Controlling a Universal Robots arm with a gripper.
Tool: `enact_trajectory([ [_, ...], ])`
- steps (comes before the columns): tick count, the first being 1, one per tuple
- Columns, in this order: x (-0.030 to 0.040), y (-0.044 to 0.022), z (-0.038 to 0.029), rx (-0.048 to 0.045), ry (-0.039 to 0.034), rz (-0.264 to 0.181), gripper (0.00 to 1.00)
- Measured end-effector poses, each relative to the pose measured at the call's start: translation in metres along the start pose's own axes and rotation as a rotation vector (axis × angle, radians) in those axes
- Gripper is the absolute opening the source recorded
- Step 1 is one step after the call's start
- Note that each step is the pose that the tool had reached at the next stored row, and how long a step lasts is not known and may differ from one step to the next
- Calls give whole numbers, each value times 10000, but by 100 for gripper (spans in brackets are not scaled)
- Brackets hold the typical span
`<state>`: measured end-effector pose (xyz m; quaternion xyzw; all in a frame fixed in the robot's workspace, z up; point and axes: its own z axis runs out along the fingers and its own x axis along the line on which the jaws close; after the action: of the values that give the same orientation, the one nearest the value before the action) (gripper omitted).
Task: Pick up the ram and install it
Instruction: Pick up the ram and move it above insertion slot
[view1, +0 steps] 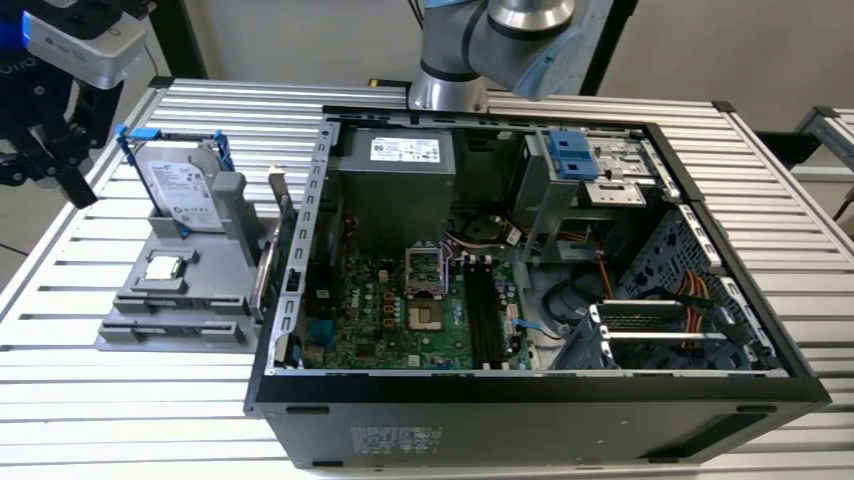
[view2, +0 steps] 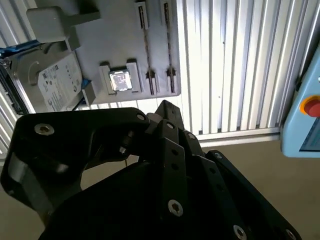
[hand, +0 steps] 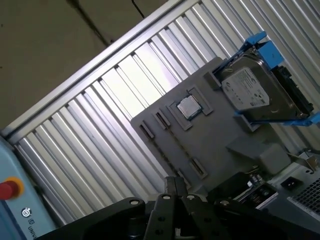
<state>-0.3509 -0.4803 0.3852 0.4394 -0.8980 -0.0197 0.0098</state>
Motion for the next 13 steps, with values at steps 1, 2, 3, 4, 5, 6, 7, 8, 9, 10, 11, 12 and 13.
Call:
enact_trajectory([
  [1,0,0,0,2,6,-89,0],
  [2,0,0,0,3,11,-183,0],
  [3,0,0,0,3,15,-277,0],
  [4,0,0,0,4,20,-381,0],
  [5,0,0,0,4,24,-474,0],
  [6,0,0,0,4,30,-588,0],
  [7,0,0,0,4,35,-704,0],
  [8,0,0,0,4,41,-820,0],
  [9,0,0,1,5,46,-938,0],
  [10,0,0,1,5,51,-1048,0],
  [11,0,0,1,5,55,-1152,0],
  [12,0,0,0,5,60,-1249,0],
  [13,0,0,1,6,64,-1334,0],
])
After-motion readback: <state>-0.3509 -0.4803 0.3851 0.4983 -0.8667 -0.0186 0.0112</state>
